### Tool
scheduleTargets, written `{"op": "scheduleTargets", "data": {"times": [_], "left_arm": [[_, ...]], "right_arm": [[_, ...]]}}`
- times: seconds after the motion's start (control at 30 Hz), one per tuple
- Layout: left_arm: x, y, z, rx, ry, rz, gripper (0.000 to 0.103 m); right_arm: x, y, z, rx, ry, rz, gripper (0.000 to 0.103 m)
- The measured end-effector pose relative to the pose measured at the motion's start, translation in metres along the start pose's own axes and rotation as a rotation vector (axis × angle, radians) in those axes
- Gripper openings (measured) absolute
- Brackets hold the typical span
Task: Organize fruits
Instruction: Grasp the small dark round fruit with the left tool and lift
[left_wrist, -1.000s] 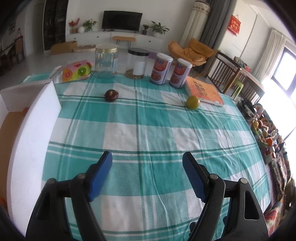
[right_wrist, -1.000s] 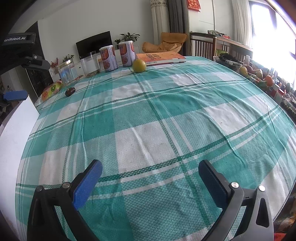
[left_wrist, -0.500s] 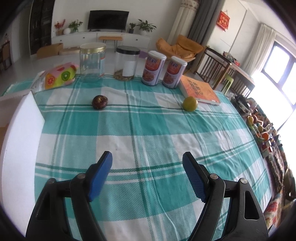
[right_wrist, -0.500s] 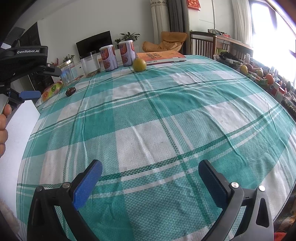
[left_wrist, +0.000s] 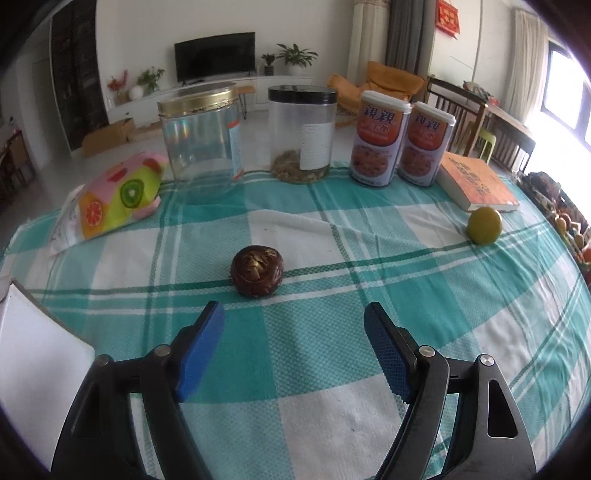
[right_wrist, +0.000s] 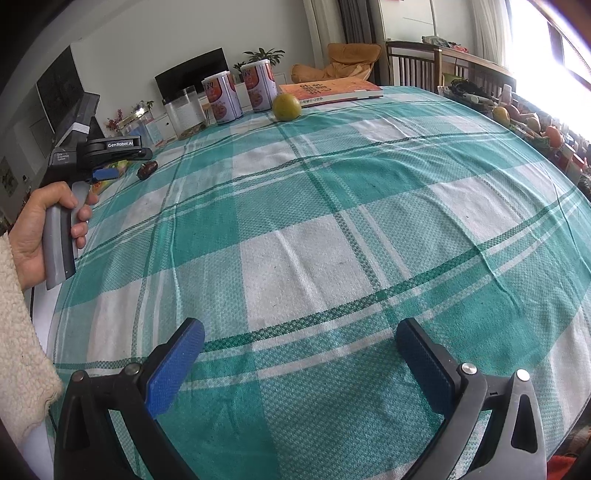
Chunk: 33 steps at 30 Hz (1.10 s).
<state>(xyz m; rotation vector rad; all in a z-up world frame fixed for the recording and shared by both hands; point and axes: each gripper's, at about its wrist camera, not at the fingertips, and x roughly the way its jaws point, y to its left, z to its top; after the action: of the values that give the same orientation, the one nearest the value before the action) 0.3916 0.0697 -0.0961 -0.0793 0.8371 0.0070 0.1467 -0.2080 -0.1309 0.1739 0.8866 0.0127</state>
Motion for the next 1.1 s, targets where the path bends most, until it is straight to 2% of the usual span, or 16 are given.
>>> {"op": "scheduleTargets", "data": {"times": [0.3,0.37,0.43,0.5,0.6,0.77,0.9,1.1], "left_arm": [[0.049,0.009,0.011,-0.011,0.069,0.035,0.078],[0.054,0.012,0.011,-0.022,0.077,0.041,0.063],[0.052,0.016,0.012,-0.042,0.056,0.041,0.043],[0.048,0.022,0.010,-0.074,0.049,0.028,0.043],[0.034,0.023,0.003,-0.088,0.020,0.040,0.042],[-0.002,0.026,-0.018,-0.150,0.038,0.025,0.042],[-0.043,0.008,-0.041,-0.135,0.053,0.039,0.042],[-0.112,-0.017,-0.084,-0.198,0.076,-0.027,0.043]], "right_arm": [[0.001,0.000,0.001,-0.001,0.001,0.006,0.103],[0.001,0.001,0.001,0.000,0.001,0.007,0.103],[0.001,0.001,0.001,-0.001,0.001,0.006,0.103],[0.002,0.001,0.002,-0.005,0.002,0.002,0.103],[0.003,0.001,0.002,-0.007,0.003,0.000,0.103],[0.003,0.002,0.002,-0.010,0.004,-0.004,0.103],[0.004,0.003,0.002,-0.025,0.008,-0.013,0.103],[0.004,0.007,0.000,-0.057,0.017,-0.030,0.103]]}}
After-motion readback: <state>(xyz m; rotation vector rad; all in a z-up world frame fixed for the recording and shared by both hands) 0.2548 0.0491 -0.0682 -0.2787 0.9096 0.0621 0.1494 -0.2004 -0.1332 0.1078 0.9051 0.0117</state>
